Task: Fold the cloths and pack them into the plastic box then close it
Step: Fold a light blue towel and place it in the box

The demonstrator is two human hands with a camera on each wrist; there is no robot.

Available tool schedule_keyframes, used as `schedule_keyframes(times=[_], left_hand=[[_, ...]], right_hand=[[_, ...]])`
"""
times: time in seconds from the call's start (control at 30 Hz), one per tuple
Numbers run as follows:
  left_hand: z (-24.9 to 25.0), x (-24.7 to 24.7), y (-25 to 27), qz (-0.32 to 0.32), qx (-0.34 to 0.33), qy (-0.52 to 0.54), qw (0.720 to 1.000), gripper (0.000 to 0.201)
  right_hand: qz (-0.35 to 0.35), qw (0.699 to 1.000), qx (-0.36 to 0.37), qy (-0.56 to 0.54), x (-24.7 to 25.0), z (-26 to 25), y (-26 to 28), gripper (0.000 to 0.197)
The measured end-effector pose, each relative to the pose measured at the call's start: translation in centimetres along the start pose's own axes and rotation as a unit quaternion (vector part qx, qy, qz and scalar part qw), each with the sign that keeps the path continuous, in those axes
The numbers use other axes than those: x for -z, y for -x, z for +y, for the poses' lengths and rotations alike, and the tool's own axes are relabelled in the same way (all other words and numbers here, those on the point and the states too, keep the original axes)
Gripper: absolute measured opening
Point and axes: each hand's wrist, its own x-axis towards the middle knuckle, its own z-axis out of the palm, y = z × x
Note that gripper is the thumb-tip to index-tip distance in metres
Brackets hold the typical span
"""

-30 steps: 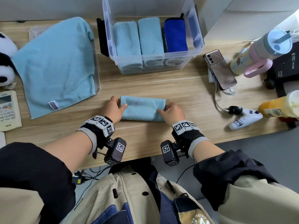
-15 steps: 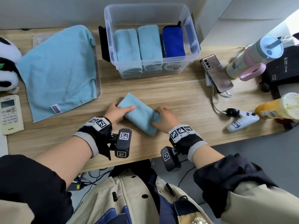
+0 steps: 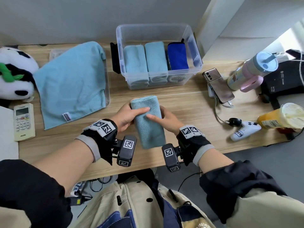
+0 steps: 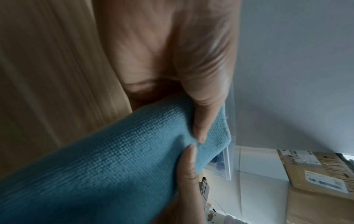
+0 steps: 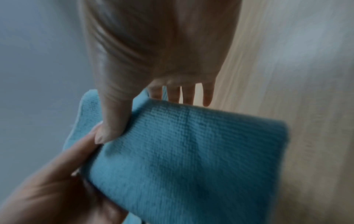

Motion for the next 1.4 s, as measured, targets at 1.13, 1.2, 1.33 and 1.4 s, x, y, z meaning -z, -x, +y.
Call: schedule_keyframes(times=[1.13, 1.2, 1.33, 1.4], left_hand=[[11.5, 5.4, -9.2, 0.203, -0.068, -0.277, 0.937, 0.05], [11.6, 5.8, -9.5, 0.197, -0.076, -0.267, 0.94, 0.046], [11.9, 6.5, -9.6, 0.177, -0.072, -0.24, 0.952, 0.044], [11.7, 6.7, -9.7, 0.182, -0.071, -0.233, 0.953, 0.044]], right_hand=[[0.28, 0.955, 0.005, -0.094, 10.1, -11.5, -10.0, 0.026], [0.23, 0.967, -0.024, -0.109, 9.8, -12.5, -11.7, 0.029], [0.118, 0.979, -0.073, -0.152, 7.3, -14.4, -15.1, 0.036], [0.098, 0.98, -0.098, -0.141, 5.7, -15.2, -16.9, 0.037]])
